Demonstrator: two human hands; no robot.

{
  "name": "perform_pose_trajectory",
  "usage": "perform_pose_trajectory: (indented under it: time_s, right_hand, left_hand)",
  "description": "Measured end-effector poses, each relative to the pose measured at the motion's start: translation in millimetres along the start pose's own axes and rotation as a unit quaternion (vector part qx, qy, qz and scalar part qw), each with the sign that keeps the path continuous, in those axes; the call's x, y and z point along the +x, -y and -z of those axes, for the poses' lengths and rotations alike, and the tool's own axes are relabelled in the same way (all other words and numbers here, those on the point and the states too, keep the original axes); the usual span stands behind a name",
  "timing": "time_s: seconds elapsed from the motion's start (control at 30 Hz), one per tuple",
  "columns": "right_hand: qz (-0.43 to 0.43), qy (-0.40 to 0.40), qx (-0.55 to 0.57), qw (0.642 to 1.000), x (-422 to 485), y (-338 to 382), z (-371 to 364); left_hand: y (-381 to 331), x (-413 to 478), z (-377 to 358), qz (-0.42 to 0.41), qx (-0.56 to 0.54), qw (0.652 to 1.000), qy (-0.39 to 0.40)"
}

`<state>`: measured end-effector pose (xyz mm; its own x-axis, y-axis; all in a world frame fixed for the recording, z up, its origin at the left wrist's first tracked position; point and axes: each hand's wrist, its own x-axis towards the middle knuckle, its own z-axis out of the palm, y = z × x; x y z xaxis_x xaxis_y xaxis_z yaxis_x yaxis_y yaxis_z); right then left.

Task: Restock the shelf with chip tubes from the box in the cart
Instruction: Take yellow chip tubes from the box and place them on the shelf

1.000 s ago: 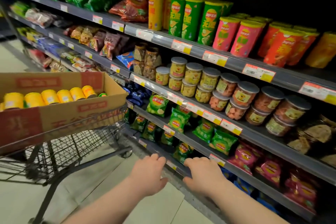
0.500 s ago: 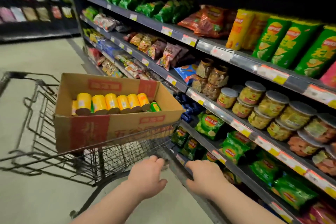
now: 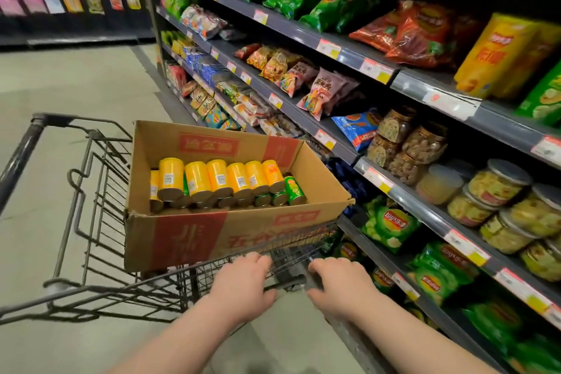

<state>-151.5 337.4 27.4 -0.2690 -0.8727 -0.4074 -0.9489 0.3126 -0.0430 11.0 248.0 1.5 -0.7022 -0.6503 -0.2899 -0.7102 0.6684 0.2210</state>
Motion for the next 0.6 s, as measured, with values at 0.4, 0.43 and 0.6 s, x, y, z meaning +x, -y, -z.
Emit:
perform_pose_trajectory:
  time_s: [0.4, 0.43, 0.6]
  right_hand:
    - [0.081, 0.021, -0.019, 0.996, 116.6, 1.4, 39.8]
    - [0.083, 0.024, -0.019, 0.996, 128.8, -4.6, 44.0]
    - [0.098, 0.047, -0.034, 0.994, 188.1, -41.2, 66.8]
  left_hand:
    - [35.6, 73.2, 37.4, 0.074, -0.032, 0.996, -0.042]
    - [35.1, 83.5, 40.2, 0.081, -0.035, 0.995, -0.045]
    - [29.9, 143.0, 53.8, 0.11, -0.046, 0.992, -0.045]
